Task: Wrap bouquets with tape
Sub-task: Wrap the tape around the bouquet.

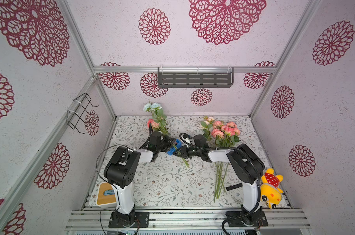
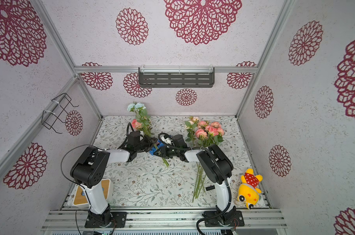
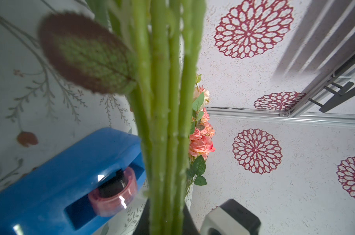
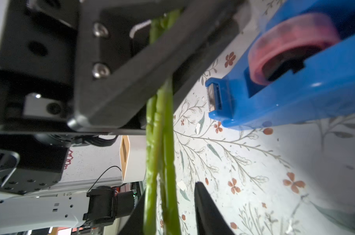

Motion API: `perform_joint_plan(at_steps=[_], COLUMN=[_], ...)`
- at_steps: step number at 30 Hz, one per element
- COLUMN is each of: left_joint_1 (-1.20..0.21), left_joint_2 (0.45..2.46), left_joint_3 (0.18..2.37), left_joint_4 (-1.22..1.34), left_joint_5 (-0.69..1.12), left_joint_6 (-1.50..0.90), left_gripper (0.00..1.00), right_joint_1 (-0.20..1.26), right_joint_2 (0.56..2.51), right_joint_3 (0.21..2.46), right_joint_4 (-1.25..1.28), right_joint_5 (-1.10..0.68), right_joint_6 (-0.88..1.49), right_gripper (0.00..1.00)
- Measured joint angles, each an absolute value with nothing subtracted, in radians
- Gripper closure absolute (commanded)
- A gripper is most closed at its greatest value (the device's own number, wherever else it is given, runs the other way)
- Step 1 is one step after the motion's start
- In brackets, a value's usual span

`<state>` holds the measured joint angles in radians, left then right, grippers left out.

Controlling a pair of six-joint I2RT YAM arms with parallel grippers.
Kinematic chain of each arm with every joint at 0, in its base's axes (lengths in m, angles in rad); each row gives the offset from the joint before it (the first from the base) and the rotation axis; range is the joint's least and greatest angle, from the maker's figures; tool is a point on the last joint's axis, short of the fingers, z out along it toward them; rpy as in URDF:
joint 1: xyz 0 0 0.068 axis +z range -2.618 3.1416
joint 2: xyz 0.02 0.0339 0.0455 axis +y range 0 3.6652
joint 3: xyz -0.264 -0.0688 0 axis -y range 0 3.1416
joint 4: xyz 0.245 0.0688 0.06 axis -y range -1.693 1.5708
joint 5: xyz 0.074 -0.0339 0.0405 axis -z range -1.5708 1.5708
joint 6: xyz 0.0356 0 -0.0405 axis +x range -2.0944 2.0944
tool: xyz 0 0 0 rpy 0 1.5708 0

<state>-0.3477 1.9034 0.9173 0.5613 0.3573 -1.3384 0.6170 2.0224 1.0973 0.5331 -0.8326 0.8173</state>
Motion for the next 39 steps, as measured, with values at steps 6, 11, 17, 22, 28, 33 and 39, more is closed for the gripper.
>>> perform_joint_plan(at_steps=[6, 11, 17, 22, 28, 33, 39], left_joint_1=[-0.344, -0.343, -0.34, -0.34, -0.334, -0.337, -0.338], left_joint_2=[1.912, 1.911, 1.903, 1.887, 1.883, 1.884, 1.891], left_joint_3=[0.909, 0.906, 0.975, 1.049, 1.074, 1.075, 1.074], left_joint_4=[0.598, 0.593, 0.434, 0.255, 0.189, 0.167, 0.192], left_joint_5=[0.369, 0.364, 0.358, 0.342, 0.341, 0.342, 0.35], left_joint_6=[-1.351, -1.336, -1.312, -1.248, -1.224, -1.227, -1.26], left_gripper=[0.94, 0.71, 0.62, 0.62, 0.76, 0.76, 0.64], right_joint_1=[0.617, 0.64, 0.731, 0.845, 0.903, 0.92, 0.921], right_joint_2=[2.017, 1.983, 1.972, 1.973, 1.975, 1.977, 1.977], right_joint_3=[1.099, 1.182, 1.334, 1.423, 1.438, 1.427, 1.403], right_joint_4=[0.522, 0.256, -0.101, -0.254, -0.315, -0.311, -0.264], right_joint_5=[-0.833, -0.699, -0.315, 0.023, 0.236, 0.285, 0.267], right_joint_6=[0.782, 0.616, 0.425, 0.302, 0.223, 0.187, 0.176], right_gripper=[1.0, 1.0, 1.0, 1.0, 1.0, 1.0, 1.0])
